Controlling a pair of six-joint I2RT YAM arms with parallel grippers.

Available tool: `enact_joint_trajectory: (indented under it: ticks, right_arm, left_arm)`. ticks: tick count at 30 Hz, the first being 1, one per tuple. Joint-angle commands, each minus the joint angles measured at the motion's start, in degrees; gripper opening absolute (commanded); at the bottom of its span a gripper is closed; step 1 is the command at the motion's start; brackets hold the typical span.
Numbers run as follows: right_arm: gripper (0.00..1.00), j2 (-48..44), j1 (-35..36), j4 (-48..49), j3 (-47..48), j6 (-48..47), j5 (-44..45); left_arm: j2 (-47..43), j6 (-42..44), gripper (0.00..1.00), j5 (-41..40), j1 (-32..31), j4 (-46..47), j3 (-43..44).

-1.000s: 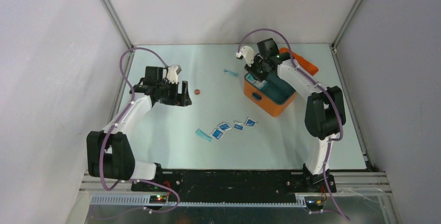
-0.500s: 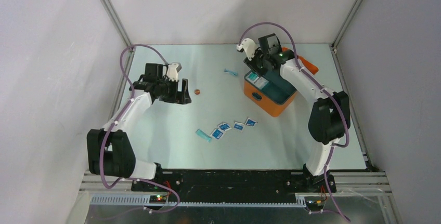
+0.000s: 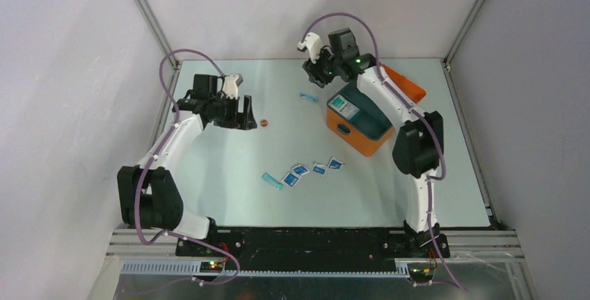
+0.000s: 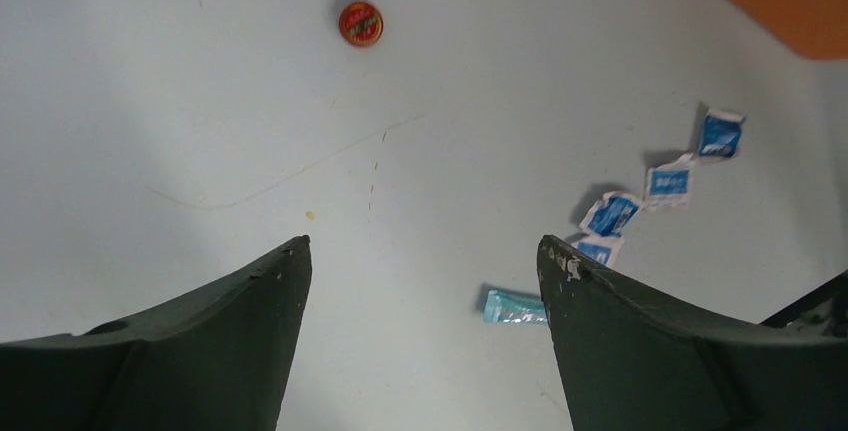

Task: Organize the medicine kit

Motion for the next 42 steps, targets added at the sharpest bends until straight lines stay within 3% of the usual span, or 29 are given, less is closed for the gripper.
enact_joint_trajectory:
  ticks: [1, 5, 16, 18, 23, 29, 42]
  right_arm:
    - [0.45, 6.5, 2.1, 4.5, 3.5, -2.8, -3.3]
    - [0.38, 8.7, 2.3, 8.8, 1.6, -6.0, -5.5]
    - [0.36, 12.7, 3.3, 15.8, -4.7, -10.7, -4.6]
    - [0.36, 15.6, 3.1, 13.5, -2.1, -11.4, -4.0]
    - [0.35, 25.0, 1.4, 2.1, 15.9, -9.4, -4.1]
    - [0.37, 27.0, 0.3, -0.5, 17.5, -12.9, -7.1]
    - [0.31, 32.9, 1.5, -9.6, 22.4, -19.3, -3.0]
  left_arm:
    - [1.3, -2.8, 0.88, 2.6, -0.3, 1.1, 6.3]
    - [2.1, -2.5, 0.88, 2.3, -0.3, 1.3, 7.8]
    - [-3.3, -1.3, 0.88, 1.2, -0.3, 1.2, 1.9]
    - [-3.8, -1.3, 0.88, 1.2, -0.3, 1.2, 1.2]
    - [-4.9, -1.5, 0.87, 1.6, -0.3, 0.3, -0.1]
    - [-5.7, -1.3, 0.88, 1.6, -0.3, -0.4, -2.0]
    - [-5.5, -1.2, 0.88, 1.3, -0.3, -0.2, -1.7]
